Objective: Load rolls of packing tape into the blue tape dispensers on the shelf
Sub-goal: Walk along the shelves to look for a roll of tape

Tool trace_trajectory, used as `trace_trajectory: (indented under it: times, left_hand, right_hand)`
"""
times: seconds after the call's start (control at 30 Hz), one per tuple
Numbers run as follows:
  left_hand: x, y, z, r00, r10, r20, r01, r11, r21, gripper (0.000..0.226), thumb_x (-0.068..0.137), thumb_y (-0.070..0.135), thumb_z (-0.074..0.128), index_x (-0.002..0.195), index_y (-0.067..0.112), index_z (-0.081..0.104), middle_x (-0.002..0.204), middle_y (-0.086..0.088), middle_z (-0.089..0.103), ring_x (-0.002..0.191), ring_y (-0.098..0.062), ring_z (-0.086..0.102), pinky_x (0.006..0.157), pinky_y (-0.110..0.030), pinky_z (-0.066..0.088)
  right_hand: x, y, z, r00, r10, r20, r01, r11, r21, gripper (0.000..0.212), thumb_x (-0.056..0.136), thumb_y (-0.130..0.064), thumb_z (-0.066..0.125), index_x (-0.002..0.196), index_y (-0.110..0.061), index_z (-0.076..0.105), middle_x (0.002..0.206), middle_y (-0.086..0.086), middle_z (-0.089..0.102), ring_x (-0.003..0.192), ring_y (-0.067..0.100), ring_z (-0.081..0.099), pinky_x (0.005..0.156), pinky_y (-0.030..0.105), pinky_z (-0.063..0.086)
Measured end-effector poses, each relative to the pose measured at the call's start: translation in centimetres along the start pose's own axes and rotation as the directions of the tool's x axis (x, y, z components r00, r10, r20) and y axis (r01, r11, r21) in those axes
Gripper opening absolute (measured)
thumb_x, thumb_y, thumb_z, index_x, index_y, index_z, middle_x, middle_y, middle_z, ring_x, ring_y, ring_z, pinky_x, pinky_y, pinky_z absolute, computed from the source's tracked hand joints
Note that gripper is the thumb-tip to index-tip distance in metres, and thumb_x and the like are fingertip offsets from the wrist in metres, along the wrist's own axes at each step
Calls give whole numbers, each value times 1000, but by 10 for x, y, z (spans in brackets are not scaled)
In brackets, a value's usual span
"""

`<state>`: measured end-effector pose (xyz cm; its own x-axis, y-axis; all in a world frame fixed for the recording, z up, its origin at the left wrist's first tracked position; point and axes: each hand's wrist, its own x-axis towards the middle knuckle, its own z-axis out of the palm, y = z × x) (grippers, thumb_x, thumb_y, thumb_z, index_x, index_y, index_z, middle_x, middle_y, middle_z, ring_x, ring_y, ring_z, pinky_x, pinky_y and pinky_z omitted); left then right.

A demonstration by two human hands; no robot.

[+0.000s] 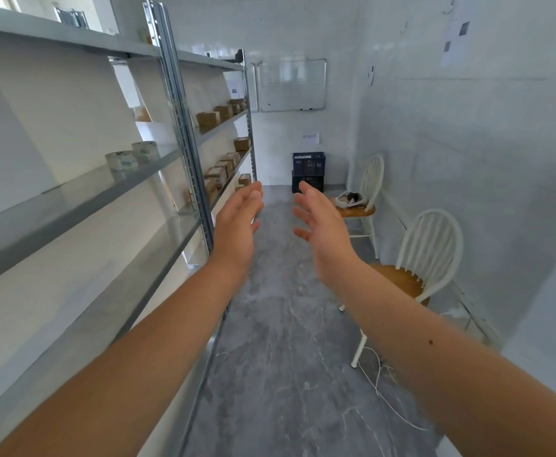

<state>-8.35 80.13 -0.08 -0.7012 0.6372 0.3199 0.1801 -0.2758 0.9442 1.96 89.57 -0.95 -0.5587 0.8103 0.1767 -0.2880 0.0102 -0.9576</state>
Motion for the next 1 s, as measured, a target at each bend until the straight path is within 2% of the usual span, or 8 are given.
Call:
trace_trajectory:
  times: [0.13, 0.23, 0.4, 0.57, 0.7, 1.0]
  left_hand:
    - [57, -31, -9, 998, -57, 20, 57, 998, -13, 31, 102, 40, 55, 130, 31, 65, 136, 7, 65, 126, -11, 60, 112, -44, 46]
    - [104, -55, -18, 996, -75, 51, 76, 997, -24, 31, 103, 40, 53, 132, 33, 63, 138, 7, 63, 125, -9, 60, 109, -40, 46]
    - [190, -84, -31, 993, -94, 72, 98, 994, -50, 18, 103, 42, 53, 113, 49, 65, 140, 11, 62, 128, -9, 59, 113, -44, 44]
    - [262, -108, -38, 990, -90, 106, 92, 996, -16, 31, 102, 44, 53, 130, 41, 64, 142, 11, 61, 129, -9, 58, 113, -43, 45]
    - [301, -128, -34, 986, -119, 115, 121, 992, -18, 36, 102, 43, 54, 136, 35, 63, 139, 12, 63, 127, -9, 60, 112, -44, 46]
    - [384, -164, 5, 981, -100, 166, 99, 995, 18, 25, 104, 39, 52, 125, 42, 63, 139, 11, 62, 129, -8, 56, 111, -39, 45]
  right_hand:
    - [49, 26, 14, 1000, 5, -1, -5, 1000, -20, 43, 103, -48, 49, 144, -35, 54, 144, -7, 59, 127, 11, 58, 111, 48, 47]
    - [93, 39, 28, 1000, 10, -3, -10, 999, -41, 44, 103, -49, 49, 144, -35, 54, 145, -7, 59, 129, 12, 57, 112, 48, 46]
    - [170, 55, 54, 997, 57, -59, -60, 996, -61, 46, 105, -44, 45, 149, -32, 50, 150, -3, 55, 132, 16, 56, 113, 49, 46]
    - [232, 77, 72, 992, 65, -107, -69, 997, -26, 46, 105, -43, 46, 148, -31, 51, 148, -3, 57, 131, 17, 57, 113, 49, 46]
    - [272, 89, 74, 991, 72, -117, -73, 997, -3, 47, 102, -45, 48, 146, -31, 53, 145, -3, 58, 131, 17, 57, 113, 49, 45]
    - [366, 109, 52, 989, 91, -112, -90, 996, 14, 44, 105, -40, 47, 148, -29, 52, 150, -2, 56, 134, 17, 56, 114, 49, 44]
